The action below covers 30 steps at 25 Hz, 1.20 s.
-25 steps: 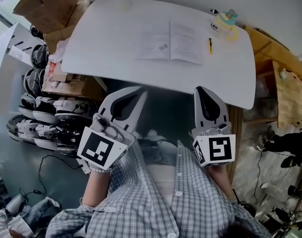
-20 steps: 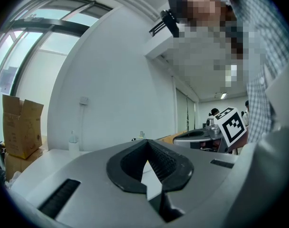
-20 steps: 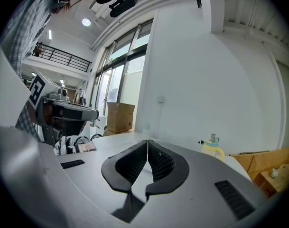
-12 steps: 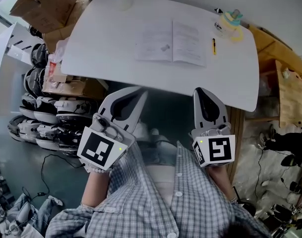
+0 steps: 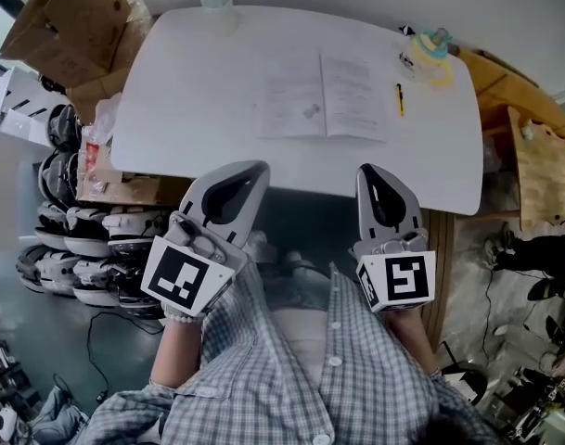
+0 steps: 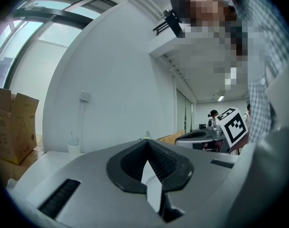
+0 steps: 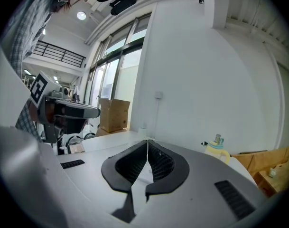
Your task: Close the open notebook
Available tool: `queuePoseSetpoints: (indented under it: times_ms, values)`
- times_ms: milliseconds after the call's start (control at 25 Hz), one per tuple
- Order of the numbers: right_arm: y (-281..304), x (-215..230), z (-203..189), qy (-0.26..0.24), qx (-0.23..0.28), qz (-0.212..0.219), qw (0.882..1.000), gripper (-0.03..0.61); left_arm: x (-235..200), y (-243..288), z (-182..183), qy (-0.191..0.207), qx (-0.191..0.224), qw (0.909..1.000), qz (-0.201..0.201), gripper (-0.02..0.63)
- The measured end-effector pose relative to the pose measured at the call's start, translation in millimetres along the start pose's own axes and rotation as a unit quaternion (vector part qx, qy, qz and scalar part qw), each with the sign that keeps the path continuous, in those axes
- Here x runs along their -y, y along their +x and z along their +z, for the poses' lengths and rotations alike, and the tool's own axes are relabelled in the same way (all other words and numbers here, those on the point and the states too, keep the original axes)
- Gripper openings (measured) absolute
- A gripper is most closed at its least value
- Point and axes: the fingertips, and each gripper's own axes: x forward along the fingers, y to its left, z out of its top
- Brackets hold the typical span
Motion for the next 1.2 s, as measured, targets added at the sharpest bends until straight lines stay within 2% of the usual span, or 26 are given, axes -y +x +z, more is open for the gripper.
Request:
queuePoseSetpoints:
  times_ms: [160, 280, 560, 760, 960, 1080, 1200]
  values:
    - [16, -4, 4, 0.016, -0.008, -0.018, 1.000, 0.023, -21, 2, 4, 0.003, 0.007, 0.9999, -0.013, 0.006]
    - [27, -9, 9, 0.035, -0.004, -0.028, 0.999, 0.023, -36, 0, 1, 0.005, -0.003, 0.9998, -0.019, 0.005]
    - [42, -20, 13, 0.030, 0.002, -0.048, 0.998, 0.023, -64, -7, 0, 0.014, 0.000, 0.9996, -0.026, 0.006]
    - [47, -26, 9, 0.045, -0.003, -0.067, 0.997, 0.023, -74, -12, -1, 0.017, 0.000, 0.9992, -0.037, 0.006]
    - [49, -32, 5, 0.030, -0.013, -0.080, 0.996, 0.023, -79, -15, 2, 0.021, 0.005, 0.9985, -0.050, 0.005]
    - [48, -32, 0, 0.046, -0.018, -0.089, 0.995, 0.023, -81, -17, 1, 0.017, -0.004, 0.9985, -0.053, 0.005]
    - [47, -29, -9, 0.050, -0.029, -0.093, 0.994, 0.023, -83, -17, 2, 0.020, 0.006, 0.9984, -0.052, 0.005]
